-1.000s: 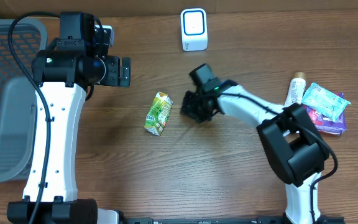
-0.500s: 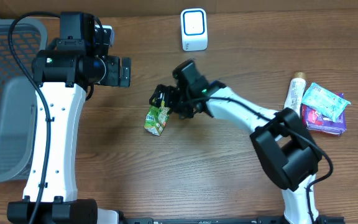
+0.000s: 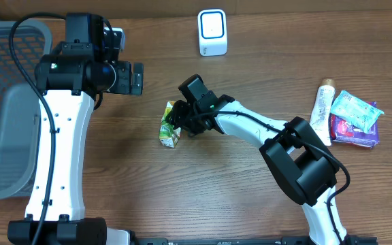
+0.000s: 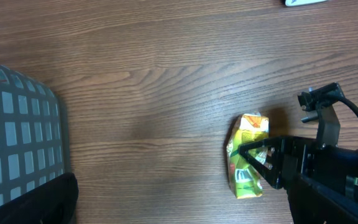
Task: Scan the item barcode
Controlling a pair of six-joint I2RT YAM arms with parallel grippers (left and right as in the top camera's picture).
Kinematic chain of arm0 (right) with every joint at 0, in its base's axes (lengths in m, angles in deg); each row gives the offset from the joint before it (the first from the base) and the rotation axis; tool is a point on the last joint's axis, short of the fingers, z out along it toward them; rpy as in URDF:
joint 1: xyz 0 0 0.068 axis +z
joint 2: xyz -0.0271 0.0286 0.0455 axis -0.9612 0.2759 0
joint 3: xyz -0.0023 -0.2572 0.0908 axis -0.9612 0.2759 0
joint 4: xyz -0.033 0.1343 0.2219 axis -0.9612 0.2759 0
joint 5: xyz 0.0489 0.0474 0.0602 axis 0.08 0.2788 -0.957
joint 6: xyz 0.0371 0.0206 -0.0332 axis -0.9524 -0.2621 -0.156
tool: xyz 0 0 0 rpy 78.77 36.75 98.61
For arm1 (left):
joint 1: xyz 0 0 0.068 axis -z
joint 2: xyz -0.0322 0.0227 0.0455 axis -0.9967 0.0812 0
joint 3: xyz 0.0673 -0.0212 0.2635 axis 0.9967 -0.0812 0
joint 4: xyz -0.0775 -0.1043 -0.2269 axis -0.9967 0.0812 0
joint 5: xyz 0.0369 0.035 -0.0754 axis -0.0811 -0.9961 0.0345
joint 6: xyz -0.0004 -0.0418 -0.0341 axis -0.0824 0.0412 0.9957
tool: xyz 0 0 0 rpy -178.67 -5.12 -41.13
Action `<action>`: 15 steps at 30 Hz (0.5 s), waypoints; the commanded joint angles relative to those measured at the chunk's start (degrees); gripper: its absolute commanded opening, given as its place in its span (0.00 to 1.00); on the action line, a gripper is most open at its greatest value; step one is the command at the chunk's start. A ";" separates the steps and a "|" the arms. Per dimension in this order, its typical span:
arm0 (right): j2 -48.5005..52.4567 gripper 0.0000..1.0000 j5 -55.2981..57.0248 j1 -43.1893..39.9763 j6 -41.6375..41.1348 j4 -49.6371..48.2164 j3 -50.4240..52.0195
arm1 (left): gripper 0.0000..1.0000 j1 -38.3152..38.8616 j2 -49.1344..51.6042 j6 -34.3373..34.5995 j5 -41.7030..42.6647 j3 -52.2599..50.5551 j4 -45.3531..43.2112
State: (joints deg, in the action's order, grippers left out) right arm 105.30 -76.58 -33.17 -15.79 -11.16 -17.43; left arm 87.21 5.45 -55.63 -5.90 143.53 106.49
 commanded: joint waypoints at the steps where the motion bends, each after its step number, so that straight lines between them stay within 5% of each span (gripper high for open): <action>1: 2.64 0.29 2.36 0.00 2.27 0.35 0.17 | 1.00 0.39 -0.22 -1.31 0.59 1.01 -0.04; 7: 2.64 0.25 -0.17 -0.02 8.63 -2.38 0.17 | 1.00 0.39 -0.22 -1.31 0.59 1.01 -0.04; 8: 2.64 0.31 -1.07 -0.07 9.64 -3.19 0.17 | 1.00 0.39 -0.22 -1.31 0.59 1.01 -0.04; 11: 2.64 0.73 -2.10 -0.13 11.19 -4.37 0.17 | 1.00 0.39 -0.22 -1.31 0.59 1.01 -0.04; 15: 2.64 0.84 -1.92 -0.44 13.86 -4.70 0.17 | 1.00 0.39 -0.22 -1.31 0.59 1.01 -0.04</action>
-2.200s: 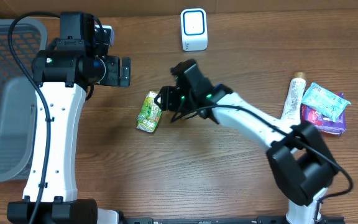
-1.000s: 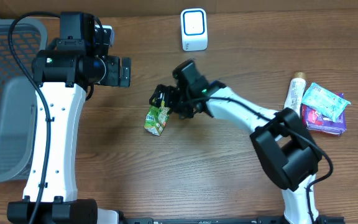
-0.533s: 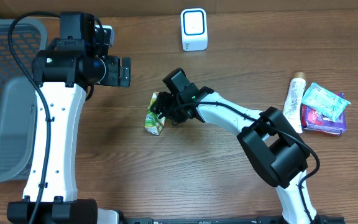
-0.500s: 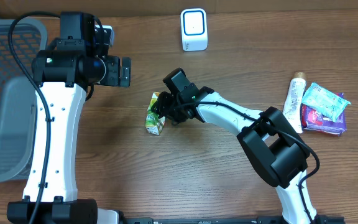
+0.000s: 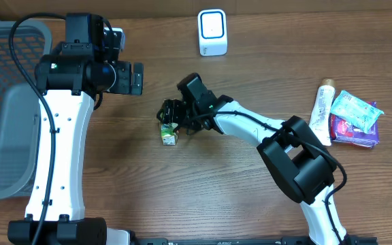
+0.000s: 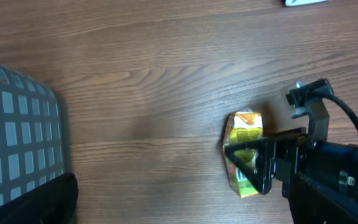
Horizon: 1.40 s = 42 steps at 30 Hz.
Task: Scan the item barcode
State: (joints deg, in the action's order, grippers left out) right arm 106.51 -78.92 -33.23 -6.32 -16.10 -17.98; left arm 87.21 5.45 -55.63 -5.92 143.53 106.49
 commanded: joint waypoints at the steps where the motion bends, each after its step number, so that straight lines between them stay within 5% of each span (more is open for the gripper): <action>1: 1.44 0.84 0.39 -0.46 5.33 -0.09 0.72 | 1.00 0.39 -0.22 -1.31 0.61 1.01 -0.04; 6: 1.84 0.75 0.35 -0.87 6.21 -0.87 0.72 | 0.99 0.39 -0.22 -1.31 0.61 1.01 -0.04; 11: 3.76 0.52 -2.58 -0.87 5.73 -1.25 0.72 | 1.00 0.39 -0.20 -1.31 0.61 1.01 -0.04; 14: 4.11 0.25 -2.93 -0.87 5.75 -1.60 0.72 | 1.00 0.39 -0.20 -1.31 0.61 1.01 -0.04; 17: 4.11 0.16 -3.98 -0.87 5.79 -2.49 0.72 | 1.00 0.39 -0.20 -1.31 0.61 1.01 -0.04; 29: -3.89 0.06 -4.61 -1.27 12.63 0.46 0.66 | 1.00 0.39 -0.20 -1.31 0.61 1.01 -0.04; 33: -5.79 0.25 -5.92 -1.31 15.21 2.05 0.66 | 1.00 0.39 -0.20 -1.31 0.61 1.01 -0.04; 34: -5.79 0.23 -7.10 -1.38 15.26 2.12 0.66 | 1.00 0.39 -0.20 -1.31 0.61 1.01 -0.04; 35: -5.79 0.07 -8.52 -1.53 15.37 2.12 0.66 | 1.00 0.39 -0.20 -1.31 0.61 1.01 -0.04; 36: -5.79 0.04 -10.51 -1.84 16.04 2.08 0.66 | 1.00 0.39 -0.20 -1.31 0.61 1.01 -0.04; 42: -9.49 0.04 -18.64 -6.51 17.66 3.37 0.66 | 1.00 0.39 -0.20 -1.31 0.61 1.01 -0.04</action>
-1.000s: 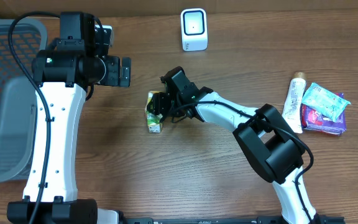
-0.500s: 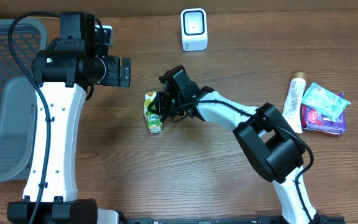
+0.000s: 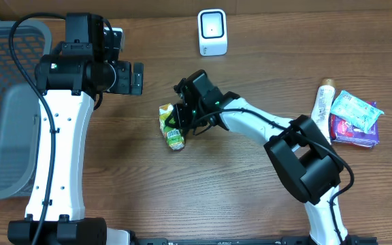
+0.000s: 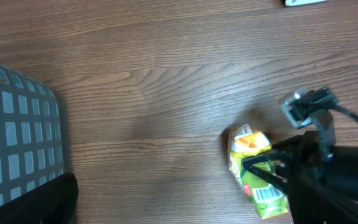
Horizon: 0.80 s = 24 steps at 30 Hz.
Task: Scan the item barcode
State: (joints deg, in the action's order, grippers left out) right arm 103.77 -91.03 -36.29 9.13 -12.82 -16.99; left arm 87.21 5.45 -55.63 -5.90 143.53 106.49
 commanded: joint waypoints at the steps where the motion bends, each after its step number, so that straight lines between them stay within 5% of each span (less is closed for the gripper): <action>1: -7.39 0.04 -6.97 -4.17 2.58 0.74 -0.33 | 1.00 0.39 -0.20 -1.31 0.59 1.01 -0.04; 12: -22.51 0.04 -1.64 -11.34 6.93 7.28 -0.33 | 1.00 0.39 -0.20 -1.31 0.59 1.01 -0.04; 24: -41.81 0.04 26.40 -11.67 -2.32 7.93 -0.33 | 1.00 0.39 -0.20 -1.31 0.59 1.01 -0.04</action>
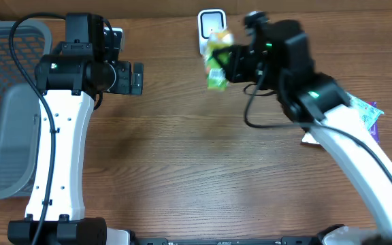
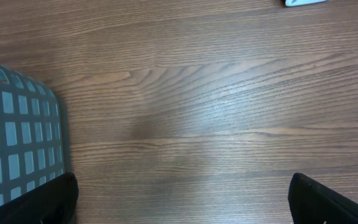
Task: Scan the item barcode
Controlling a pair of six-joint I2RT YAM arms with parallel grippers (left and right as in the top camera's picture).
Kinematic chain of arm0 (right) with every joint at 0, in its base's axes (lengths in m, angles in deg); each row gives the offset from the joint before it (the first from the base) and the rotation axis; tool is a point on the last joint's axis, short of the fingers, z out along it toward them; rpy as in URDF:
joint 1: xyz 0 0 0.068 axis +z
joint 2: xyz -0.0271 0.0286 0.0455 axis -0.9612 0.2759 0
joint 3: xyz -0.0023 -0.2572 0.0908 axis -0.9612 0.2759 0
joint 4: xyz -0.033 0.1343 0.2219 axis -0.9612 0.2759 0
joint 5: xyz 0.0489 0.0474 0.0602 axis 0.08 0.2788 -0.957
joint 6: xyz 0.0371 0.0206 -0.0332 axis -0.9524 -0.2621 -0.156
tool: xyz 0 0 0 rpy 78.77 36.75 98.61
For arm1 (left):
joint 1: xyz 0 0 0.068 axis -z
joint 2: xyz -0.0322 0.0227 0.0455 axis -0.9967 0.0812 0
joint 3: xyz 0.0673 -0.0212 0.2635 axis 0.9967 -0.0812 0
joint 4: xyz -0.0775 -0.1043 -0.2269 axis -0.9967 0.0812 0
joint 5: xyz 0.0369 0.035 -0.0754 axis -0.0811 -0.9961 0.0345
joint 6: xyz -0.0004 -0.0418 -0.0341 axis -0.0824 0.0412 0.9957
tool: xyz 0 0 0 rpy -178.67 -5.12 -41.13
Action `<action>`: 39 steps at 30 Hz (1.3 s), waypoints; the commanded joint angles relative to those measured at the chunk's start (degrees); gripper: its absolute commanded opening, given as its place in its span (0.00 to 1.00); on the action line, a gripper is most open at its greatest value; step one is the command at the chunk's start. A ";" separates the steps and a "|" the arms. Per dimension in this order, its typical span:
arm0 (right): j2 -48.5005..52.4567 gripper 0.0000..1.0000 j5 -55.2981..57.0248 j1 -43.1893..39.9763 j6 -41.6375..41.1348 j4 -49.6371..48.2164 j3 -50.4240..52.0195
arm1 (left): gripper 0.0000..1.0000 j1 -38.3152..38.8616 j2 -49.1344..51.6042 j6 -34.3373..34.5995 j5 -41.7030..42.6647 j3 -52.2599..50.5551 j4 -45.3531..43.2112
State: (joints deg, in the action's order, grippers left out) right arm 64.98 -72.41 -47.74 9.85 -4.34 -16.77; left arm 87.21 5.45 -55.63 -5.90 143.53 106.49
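A small green and yellow juice carton (image 1: 216, 58) hangs in the air, blurred, just in front of the white scanner (image 1: 211, 20) at the table's far edge. My right gripper (image 1: 227, 62) is shut on the carton from its right side, with the arm raised high toward the overhead camera. At the left, my left gripper (image 1: 135, 78) is held above the table. Its fingers (image 2: 328, 200) stand wide apart at the bottom corners of the left wrist view, over bare wood, so it is open and holds nothing. The carton does not show in the left wrist view.
A grey mesh basket (image 1: 5, 102) fills the left side of the table and its corner (image 2: 17, 143) shows by my left fingers. At the right edge lie packets (image 1: 373, 112), mostly hidden behind my right arm.
My right gripper has gone from the table's middle, where it held the carton just above the wood, to high up in front of the scanner with the carton. The left arm is unchanged.
The carton first lay on the table's middle with my right gripper around it. Then it stood more upright in the gripper, then was tilted with its barcode showing. Now it is held up by the scanner. My left arm stayed still throughout.
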 commanded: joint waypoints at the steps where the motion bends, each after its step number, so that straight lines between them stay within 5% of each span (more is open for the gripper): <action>1: -3.63 0.04 8.09 -0.22 -3.08 -0.55 -0.55 | 1.00 0.39 -0.20 -1.31 0.59 1.01 -0.04; 8: -3.98 0.04 8.24 -0.22 -5.62 -0.52 -0.52 | 0.99 0.39 -0.20 -1.31 0.59 1.01 -0.04; 19: -3.98 0.04 26.62 -0.22 -37.92 5.99 -0.50 | 0.99 0.39 -0.20 -1.31 0.59 1.01 -0.04; 24: -3.76 0.04 26.93 -0.22 -38.14 5.51 -0.50 | 1.00 0.39 -0.20 -1.31 0.59 1.01 -0.04; 31: 0.35 0.04 23.71 0.07 -19.45 1.20 -0.50 | 1.00 0.39 -0.20 -1.31 0.59 1.01 -0.04; 39: 13.22 0.04 16.15 0.07 -39.39 10.47 1.18 | 1.00 0.39 -0.20 -1.31 0.59 1.01 -0.04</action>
State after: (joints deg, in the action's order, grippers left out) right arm 73.22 -51.58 -47.70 -19.96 7.27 -16.40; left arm 87.21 5.45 -55.63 -5.90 143.53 106.49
